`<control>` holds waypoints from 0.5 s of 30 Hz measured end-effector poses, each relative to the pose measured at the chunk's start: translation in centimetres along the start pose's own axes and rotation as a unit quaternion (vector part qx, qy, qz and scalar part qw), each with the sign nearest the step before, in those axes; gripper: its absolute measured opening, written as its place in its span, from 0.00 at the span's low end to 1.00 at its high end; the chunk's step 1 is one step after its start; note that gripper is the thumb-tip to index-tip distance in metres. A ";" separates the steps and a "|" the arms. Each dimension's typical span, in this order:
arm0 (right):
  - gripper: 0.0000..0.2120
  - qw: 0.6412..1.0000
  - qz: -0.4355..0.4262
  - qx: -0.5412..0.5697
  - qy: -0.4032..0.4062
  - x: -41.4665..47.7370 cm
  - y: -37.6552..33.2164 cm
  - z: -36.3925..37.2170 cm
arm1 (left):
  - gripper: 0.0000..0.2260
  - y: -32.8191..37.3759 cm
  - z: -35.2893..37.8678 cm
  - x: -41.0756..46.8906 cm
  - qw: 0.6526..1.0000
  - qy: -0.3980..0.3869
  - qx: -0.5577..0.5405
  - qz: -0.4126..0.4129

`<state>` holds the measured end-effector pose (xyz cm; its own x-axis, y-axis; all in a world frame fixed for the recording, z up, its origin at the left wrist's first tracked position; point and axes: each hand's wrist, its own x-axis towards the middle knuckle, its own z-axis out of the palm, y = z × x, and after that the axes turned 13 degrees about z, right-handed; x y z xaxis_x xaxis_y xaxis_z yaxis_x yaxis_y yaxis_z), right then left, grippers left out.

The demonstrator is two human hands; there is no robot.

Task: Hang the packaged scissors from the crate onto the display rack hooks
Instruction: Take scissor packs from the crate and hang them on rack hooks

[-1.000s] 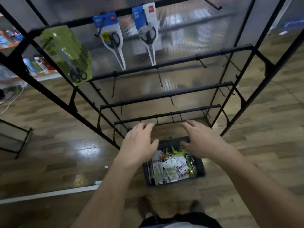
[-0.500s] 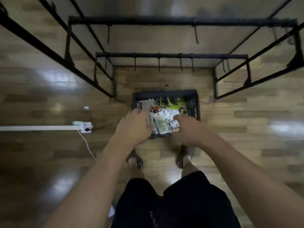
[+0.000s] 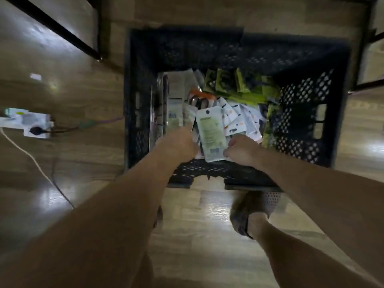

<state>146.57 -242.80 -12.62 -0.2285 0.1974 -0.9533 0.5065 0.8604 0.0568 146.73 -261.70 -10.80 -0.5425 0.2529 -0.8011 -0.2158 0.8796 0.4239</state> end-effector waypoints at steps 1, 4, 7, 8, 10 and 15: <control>0.10 1.000 0.004 0.030 -0.003 2.0 -0.1 0.9 | 0.23 -1.1 0.5 1.9 1.000 0.008 -0.004 -0.008; 0.06 0.976 0.050 0.207 -0.035 6.7 -0.7 4.0 | 0.34 -3.6 1.6 6.2 0.999 0.039 -0.029 -0.005; 0.09 0.922 0.092 0.373 -0.048 8.9 -1.0 6.2 | 0.42 -4.6 2.0 9.0 0.996 0.078 -0.045 0.024; 0.09 0.911 0.092 0.399 -0.052 9.3 -1.1 6.5 | 0.41 -4.6 2.0 9.8 0.995 0.080 -0.055 0.027; 0.09 0.877 0.091 0.466 -0.075 9.1 -1.1 6.6 | 0.36 -4.3 2.0 10.7 0.991 0.072 -0.108 0.015; 0.16 0.807 0.076 0.575 -0.109 5.9 0.2 4.3 | 0.08 -2.2 0.4 8.8 0.964 0.145 -0.225 -0.011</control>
<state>148.87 -243.44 -19.49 -0.0030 0.0633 -0.9980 0.9806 -0.1954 -0.0154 142.73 -261.22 -18.92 -0.7235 0.0555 -0.6881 -0.5245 0.6040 0.6001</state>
